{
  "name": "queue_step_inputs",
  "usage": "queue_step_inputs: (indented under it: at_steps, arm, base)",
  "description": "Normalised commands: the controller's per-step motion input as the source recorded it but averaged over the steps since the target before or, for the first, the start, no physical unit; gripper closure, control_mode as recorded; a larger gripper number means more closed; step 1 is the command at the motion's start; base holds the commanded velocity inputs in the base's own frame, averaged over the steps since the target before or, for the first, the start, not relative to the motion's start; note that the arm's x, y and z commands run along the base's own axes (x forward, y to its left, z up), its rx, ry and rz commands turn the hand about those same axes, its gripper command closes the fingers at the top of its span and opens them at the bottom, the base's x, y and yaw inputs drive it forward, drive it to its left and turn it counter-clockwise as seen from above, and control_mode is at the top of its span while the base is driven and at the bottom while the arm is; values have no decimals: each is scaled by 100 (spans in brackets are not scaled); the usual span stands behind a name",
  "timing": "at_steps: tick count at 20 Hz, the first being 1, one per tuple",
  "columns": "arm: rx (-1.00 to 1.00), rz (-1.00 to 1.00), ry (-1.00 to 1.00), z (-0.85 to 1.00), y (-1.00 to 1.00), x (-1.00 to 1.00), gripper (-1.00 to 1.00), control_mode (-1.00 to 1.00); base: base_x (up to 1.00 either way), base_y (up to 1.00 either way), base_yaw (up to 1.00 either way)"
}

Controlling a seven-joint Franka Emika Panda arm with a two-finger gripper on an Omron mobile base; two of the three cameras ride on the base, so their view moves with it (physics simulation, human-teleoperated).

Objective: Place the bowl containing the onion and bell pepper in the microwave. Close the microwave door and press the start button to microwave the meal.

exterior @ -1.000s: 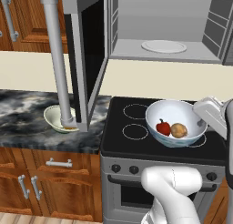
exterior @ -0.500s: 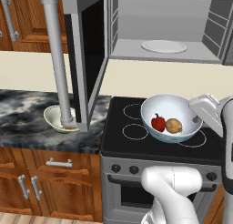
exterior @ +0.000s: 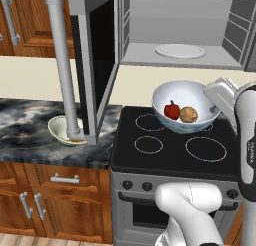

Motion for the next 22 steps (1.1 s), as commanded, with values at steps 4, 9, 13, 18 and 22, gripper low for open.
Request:
queue_step_inputs:
  at_steps: [4,9,13,18,22]
  arm:
    - [0,-29,-18,42,0,6,100,-100]
    - [2,-23,-22,41,0,0,100,-100]
    - [8,-18,-9,61,0,0,100,-100]
    - [11,-17,1,46,-8,18,100,-100]
    - [9,-5,4,19,-14,35,100,-100]
  base:
    - [0,0,0]
    - [0,0,0]
    - [0,0,0]
    - [0,0,0]
    - [0,0,0]
